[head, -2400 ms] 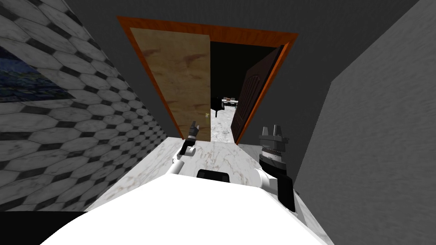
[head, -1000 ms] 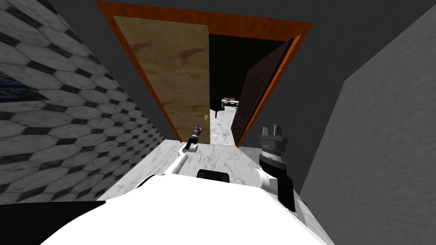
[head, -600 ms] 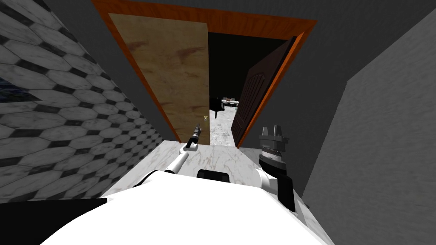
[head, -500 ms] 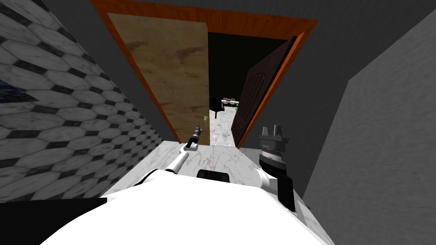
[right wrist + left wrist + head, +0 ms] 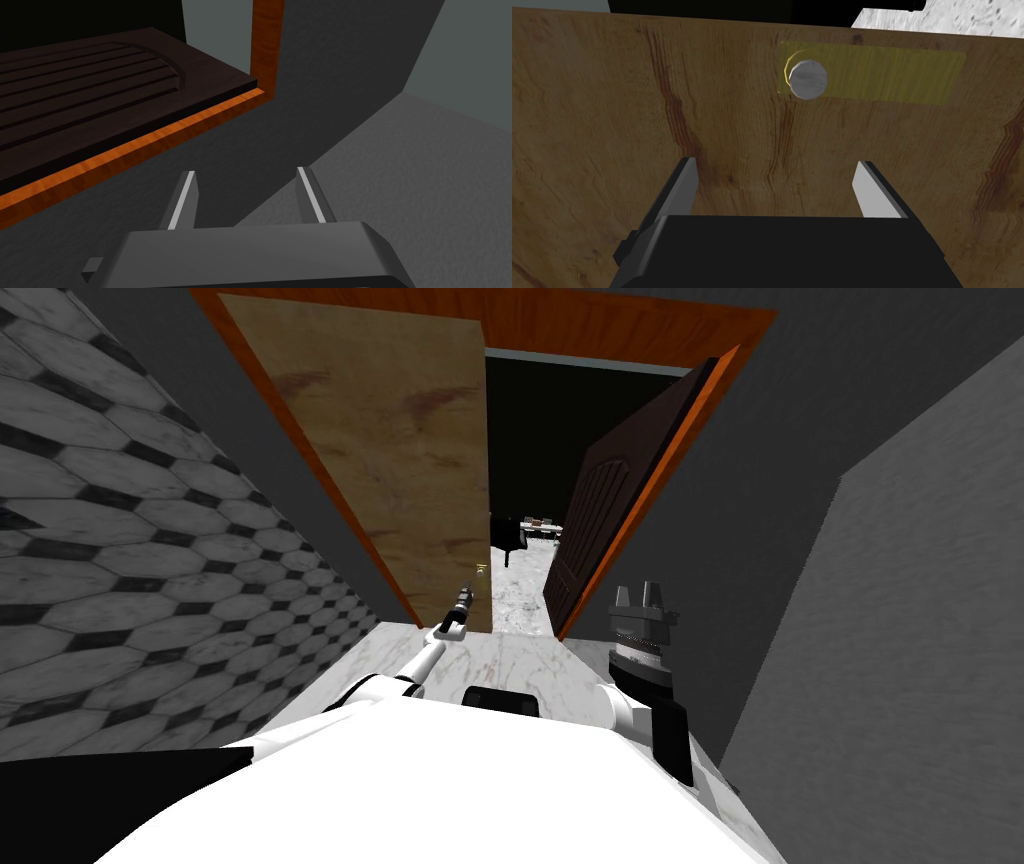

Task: Push the door open

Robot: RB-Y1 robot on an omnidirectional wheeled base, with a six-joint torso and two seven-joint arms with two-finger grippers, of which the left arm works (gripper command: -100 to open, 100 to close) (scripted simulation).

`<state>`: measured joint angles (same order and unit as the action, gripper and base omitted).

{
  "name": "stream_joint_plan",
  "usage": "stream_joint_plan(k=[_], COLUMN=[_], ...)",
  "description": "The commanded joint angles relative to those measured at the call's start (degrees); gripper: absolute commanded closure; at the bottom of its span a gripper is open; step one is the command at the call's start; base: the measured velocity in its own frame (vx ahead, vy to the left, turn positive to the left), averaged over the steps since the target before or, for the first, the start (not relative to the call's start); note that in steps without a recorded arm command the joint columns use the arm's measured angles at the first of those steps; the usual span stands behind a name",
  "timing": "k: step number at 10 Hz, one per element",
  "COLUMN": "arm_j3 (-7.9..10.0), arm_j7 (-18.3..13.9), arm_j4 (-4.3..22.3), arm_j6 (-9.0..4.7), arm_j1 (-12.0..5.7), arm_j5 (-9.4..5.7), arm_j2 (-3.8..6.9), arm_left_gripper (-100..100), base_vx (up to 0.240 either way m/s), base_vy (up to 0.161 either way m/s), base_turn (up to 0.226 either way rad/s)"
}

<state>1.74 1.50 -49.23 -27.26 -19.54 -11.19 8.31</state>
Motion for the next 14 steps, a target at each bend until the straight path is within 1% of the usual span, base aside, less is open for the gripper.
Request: stream_joint_plan(k=[1, 4, 5, 6, 7, 10, 11, 12, 14], arm_j3=[0.10, 0.34, 0.40, 0.51, 0.51, 0.67, 0.64, 0.81, 0.97], arm_j7=[0.0, 0.2, 0.2, 0.3, 0.3, 0.4, 0.4, 0.4, 0.4], arm_j4=[1.6, 5.5, 6.4, 8.2, 8.2, 10.6, 10.2, 10.5, 10.6], arm_j6=[-0.08, 0.33, 0.42, 0.61, 0.61, 0.85, 0.78, 0.74, 0.72], arm_j1=[-0.96, -3.13, -3.64, -4.65, -4.65, -5.97, -5.79, -5.91, -5.96], arm_j5=[-0.11, -0.45, -0.53, -0.69, -0.69, -0.90, -0.86, -0.90, -0.94], arm_j2=[0.11, 0.33, 0.38, 0.47, 0.47, 0.59, 0.54, 0.62, 0.68], arm_left_gripper=[-100, -100, -100, -100, -100, -100, -100, -100, -100], base_vx=[0.048, 0.055, 0.067, 0.093, 0.074, 0.050, 0.019, 0.119, 0.171], base_vy=[0.010, 0.005, 0.006, -0.001, 0.001, 0.012, 0.005, 0.013, 0.020], base_turn=[-0.001, -0.002, -0.002, -0.004, 0.001, -0.001, -0.001, -0.027, -0.018])
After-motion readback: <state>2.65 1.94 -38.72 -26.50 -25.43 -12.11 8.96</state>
